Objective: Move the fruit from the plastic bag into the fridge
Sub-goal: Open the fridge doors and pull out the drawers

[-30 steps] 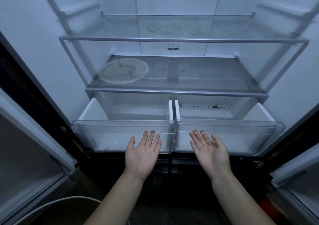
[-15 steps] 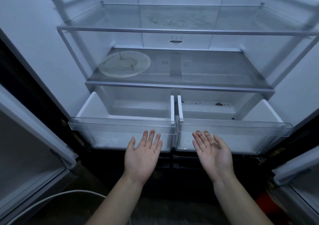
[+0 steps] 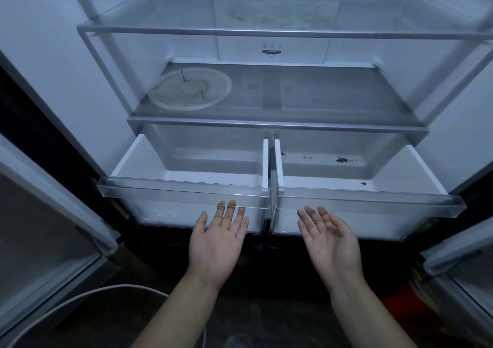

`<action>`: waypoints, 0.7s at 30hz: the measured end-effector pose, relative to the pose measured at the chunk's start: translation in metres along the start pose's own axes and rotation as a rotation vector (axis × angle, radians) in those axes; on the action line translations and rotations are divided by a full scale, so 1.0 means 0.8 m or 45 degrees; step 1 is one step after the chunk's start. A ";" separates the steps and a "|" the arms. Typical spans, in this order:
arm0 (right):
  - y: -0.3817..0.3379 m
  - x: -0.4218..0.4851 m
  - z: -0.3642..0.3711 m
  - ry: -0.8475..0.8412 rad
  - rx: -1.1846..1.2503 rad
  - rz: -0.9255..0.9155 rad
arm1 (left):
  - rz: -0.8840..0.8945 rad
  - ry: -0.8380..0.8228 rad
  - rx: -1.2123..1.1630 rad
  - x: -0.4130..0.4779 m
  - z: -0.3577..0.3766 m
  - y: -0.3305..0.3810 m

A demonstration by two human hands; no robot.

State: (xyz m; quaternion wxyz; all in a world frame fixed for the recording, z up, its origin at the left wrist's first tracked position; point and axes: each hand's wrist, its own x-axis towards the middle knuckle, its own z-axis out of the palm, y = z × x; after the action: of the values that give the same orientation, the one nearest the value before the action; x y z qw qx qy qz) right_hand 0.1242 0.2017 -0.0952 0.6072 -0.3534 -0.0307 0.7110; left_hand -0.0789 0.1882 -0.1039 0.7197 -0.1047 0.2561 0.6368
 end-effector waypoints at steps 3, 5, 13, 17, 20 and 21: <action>0.002 0.000 0.001 0.014 0.005 -0.013 | -0.005 -0.006 0.015 -0.002 0.001 -0.003; 0.003 0.001 0.001 0.023 -0.002 -0.025 | -0.006 -0.012 0.031 -0.002 0.001 -0.005; 0.011 -0.004 0.003 0.040 -0.053 -0.107 | -0.015 -0.044 0.139 -0.009 0.001 0.001; 0.013 -0.010 0.003 -0.028 -0.265 -0.061 | 0.039 -0.030 0.315 -0.024 0.014 0.003; 0.012 -0.014 0.008 -0.090 -0.444 0.033 | 0.095 -0.031 0.481 -0.038 0.022 0.005; 0.008 -0.013 0.010 -0.106 -0.491 0.080 | 0.129 -0.043 0.550 -0.043 0.024 0.005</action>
State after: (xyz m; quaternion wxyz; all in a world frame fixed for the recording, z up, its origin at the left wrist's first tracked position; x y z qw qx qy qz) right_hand 0.1142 0.1936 -0.0873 0.5040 -0.4341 -0.1804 0.7246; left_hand -0.0799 0.1686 -0.0698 0.6967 0.0755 0.3793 0.6042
